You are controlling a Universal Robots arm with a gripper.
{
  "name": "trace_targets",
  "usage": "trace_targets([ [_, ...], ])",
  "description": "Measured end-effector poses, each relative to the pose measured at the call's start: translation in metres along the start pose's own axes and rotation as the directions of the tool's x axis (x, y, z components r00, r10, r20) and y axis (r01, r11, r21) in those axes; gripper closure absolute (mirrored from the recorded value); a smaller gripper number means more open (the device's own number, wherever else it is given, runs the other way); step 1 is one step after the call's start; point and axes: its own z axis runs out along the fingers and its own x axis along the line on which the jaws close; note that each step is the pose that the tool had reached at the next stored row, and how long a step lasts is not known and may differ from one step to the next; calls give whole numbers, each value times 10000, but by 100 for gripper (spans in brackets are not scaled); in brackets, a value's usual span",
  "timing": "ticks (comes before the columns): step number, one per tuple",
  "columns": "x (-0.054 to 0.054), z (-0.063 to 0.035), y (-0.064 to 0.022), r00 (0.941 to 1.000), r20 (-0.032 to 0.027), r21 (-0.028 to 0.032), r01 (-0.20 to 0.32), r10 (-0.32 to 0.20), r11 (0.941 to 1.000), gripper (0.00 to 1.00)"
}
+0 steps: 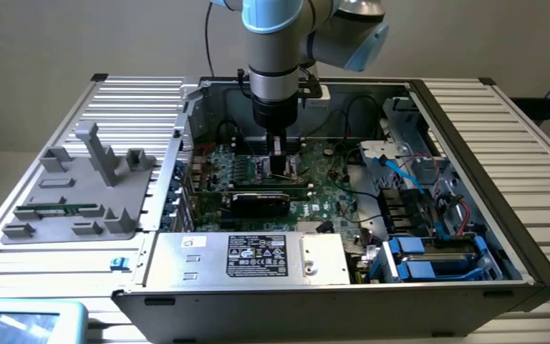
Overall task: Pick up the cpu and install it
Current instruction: 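Place the cpu into insertion slot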
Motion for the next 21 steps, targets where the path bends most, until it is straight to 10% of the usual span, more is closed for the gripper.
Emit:
trace_targets([
  [21, 1, -44, 3, 10000, -1, -24, 1, -1, 10000, 39],
])
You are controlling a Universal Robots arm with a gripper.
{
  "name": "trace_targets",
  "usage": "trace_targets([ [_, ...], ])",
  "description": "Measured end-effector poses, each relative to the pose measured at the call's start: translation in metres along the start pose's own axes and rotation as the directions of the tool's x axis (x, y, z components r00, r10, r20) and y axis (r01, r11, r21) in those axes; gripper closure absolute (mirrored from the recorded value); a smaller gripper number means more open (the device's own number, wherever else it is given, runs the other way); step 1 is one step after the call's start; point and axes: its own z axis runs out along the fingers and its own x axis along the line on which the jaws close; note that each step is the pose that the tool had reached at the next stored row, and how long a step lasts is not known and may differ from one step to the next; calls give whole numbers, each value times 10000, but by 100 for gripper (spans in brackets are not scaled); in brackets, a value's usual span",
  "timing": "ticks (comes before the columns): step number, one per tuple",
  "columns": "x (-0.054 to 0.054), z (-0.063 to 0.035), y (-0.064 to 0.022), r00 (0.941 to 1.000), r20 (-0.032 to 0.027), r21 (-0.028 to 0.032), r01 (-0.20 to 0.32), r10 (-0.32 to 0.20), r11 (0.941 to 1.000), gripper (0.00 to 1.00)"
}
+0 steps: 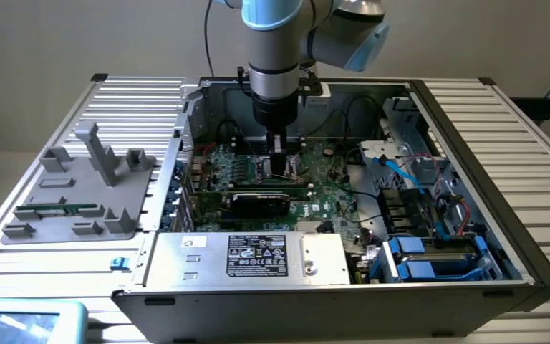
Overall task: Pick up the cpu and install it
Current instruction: 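Place the cpu into insertion slot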
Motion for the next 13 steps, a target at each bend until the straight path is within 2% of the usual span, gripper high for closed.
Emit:
trace_targets([
  [9, 25, -30, 2, 10000, -8, -87, 1, -1, 10000, 41],
  [11, 27, -32, 3, 10000, -10, -95, 2, -2, 10000, 54],
  [12, 28, -34, 2, 10000, -8, -96, 1, -1, 10000, 54],
  [13, 28, -36, 2, 10000, -7, -98, 1, -1, 10000, 60],
])
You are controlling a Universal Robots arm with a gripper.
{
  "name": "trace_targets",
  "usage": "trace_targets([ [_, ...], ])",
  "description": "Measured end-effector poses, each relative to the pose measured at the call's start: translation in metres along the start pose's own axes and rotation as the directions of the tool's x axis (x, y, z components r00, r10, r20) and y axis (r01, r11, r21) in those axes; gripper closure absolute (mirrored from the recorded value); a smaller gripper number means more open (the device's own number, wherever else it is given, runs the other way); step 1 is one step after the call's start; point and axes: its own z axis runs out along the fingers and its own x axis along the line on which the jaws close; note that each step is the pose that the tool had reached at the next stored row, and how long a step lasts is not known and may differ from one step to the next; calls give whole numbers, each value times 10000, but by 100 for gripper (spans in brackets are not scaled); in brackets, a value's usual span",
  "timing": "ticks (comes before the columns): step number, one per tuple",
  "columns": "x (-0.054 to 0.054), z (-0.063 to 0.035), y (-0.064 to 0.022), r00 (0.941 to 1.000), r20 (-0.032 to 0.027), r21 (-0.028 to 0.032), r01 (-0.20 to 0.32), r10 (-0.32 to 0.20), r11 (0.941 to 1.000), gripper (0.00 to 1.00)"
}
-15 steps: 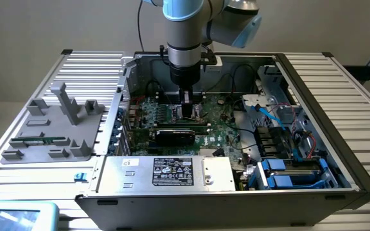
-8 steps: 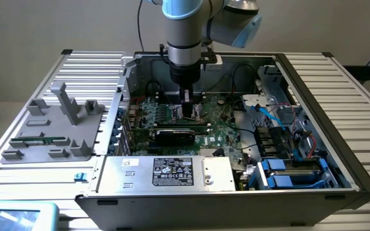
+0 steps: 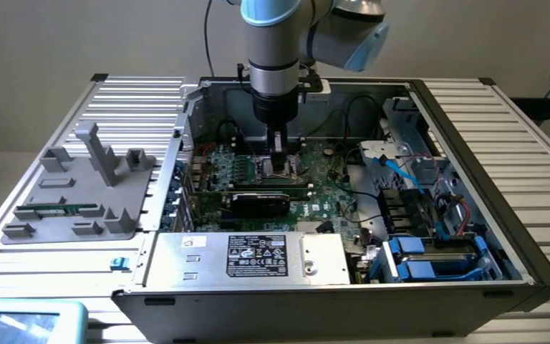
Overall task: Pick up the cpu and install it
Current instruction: 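Place the cpu into insertion slot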
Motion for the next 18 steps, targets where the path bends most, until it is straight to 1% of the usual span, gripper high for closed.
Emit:
trace_targets([
  [1, 0, -3, 0, 10000, 0, -2, 0, 0, 10000, 60],
  [3, 1, -11, 0, 10000, 1, -9, 0, 0, 10000, 73],
  [8, 4, -39, 3, 10000, 0, -23, 0, 0, 10000, 73],
  [9, 6, -49, 3, 10000, 0, -25, -1, 1, 10000, 75],
  [10, 7, -62, 4, 10000, 0, -27, -1, 1, 10000, 81],
  [11, 7, -73, 5, 10000, 0, -30, 0, 0, 10000, 81],
  [12, 7, -85, 6, 10000, -1, -33, 0, 0, 10000, 87],
  [13, 8, -95, 7, 10000, -1, -35, 0, 0, 10000, 91],
  [18, 9, -164, 12, 10000, -1, -38, -1, 1, 10000, 91],
])
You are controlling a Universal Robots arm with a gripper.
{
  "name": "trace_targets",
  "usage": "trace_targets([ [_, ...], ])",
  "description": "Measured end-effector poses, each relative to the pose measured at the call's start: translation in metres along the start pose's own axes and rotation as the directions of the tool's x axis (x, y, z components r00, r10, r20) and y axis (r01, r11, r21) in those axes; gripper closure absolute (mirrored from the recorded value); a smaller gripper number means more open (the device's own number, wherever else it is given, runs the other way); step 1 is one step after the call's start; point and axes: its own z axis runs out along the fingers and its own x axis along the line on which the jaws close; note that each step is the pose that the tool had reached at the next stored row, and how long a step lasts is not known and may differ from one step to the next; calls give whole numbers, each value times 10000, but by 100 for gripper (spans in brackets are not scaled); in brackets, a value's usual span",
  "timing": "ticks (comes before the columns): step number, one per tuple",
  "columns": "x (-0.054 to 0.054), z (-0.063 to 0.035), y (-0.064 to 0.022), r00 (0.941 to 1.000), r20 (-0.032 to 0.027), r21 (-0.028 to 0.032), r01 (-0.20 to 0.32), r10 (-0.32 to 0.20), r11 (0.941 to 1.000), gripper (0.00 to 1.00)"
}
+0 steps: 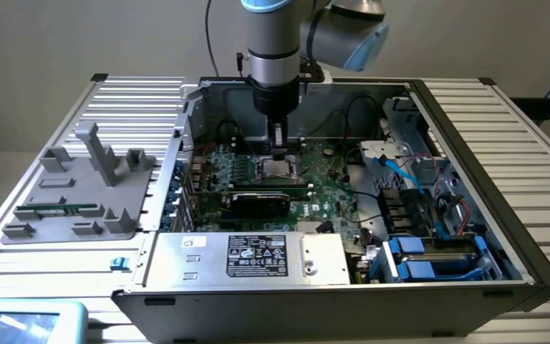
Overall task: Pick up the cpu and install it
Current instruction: 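Place the cpu into insertion slot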
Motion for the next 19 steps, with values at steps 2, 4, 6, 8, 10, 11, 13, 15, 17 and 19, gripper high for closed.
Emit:
trace_targets([
  [2, 1, -43, 3, 10000, 1, -1, 1, -1, 10000, 91],
  [4, 1, -94, 7, 10000, 1, -1, 0, 0, 10000, 91],
  [6, 2, -143, 11, 10000, 1, 0, 0, 0, 10000, 91],
  [8, 3, -183, 14, 10000, 0, -1, 0, 0, 10000, 91],
  [10, 3, -215, 17, 10000, 1, 0, 0, 0, 10000, 91],
  [11, 4, -231, 18, 10000, 0, -1, 0, 0, 10000, 91],
  [13, 4, -267, 21, 10000, 0, -1, 0, 0, 10000, 91],
  [15, 5, -310, 24, 10000, 2, 0, 1, -1, 10000, 91],
  [17, 6, -354, 28, 10000, 1, -1, 0, 0, 10000, 91],
  [19, 6, -399, 31, 10000, 4, 0, 1, -1, 10000, 91],
])
